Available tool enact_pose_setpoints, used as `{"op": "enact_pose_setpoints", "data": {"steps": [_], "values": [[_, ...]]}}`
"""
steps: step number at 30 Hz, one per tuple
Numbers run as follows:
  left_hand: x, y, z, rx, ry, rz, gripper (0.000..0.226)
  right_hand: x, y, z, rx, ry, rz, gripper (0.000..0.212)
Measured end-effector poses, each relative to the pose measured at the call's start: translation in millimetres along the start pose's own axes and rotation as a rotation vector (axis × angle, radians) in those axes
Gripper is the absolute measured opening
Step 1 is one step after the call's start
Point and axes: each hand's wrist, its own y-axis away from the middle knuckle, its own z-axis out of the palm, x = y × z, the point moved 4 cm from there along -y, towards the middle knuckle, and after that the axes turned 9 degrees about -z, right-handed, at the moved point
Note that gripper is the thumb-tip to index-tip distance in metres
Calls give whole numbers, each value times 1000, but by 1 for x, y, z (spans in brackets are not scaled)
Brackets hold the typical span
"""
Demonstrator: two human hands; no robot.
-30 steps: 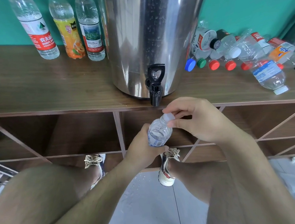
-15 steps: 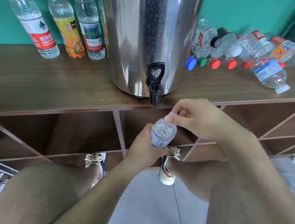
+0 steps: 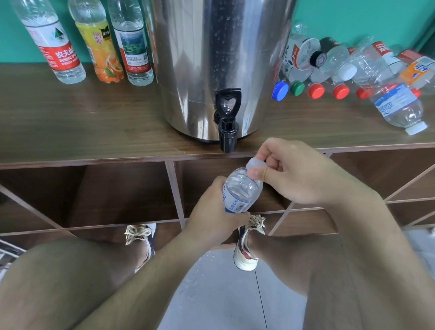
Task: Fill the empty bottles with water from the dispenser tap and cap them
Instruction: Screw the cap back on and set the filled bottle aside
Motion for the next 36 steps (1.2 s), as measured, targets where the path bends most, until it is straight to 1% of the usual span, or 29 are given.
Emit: {"op": "enact_pose_setpoints", "data": {"steps": [2,4,8,10,12,14,19,23,26,29,30,33,36], "values": [[3,1,0,3,-22,-4,65,-1,0,1,26,54,14,32],[6,4,-1,-9,-16,8,64,-4,0,2,82,70,-17,41],[17,19,-5,-82,36,49,61,-13,8,-3,182,50,-138,44],[21,35,-9,-95,47,70,60,-26,17,-8,219,76,-227,46],[24,52,-14,-89,59,87,57,-39,30,-10,234,111,-274,46],[29,67,-19,-62,64,111,57,-50,42,-15,269,163,-260,48],[61,98,-40,68,65,187,59,-93,55,-44,367,309,-191,54],[85,117,-74,174,121,258,52,-138,50,-72,455,413,-232,55],[97,122,-107,250,117,291,49,-169,32,-88,415,442,-213,58],[103,118,-145,326,114,293,53,-203,4,-95,375,433,-232,54],[104,115,-159,353,124,290,55,-214,-7,-95,355,396,-257,52],[98,102,-198,405,173,280,62,-241,-44,-90,270,173,-347,51],[85,86,-233,414,251,240,69,-268,-87,-82,205,77,-446,48]]}}
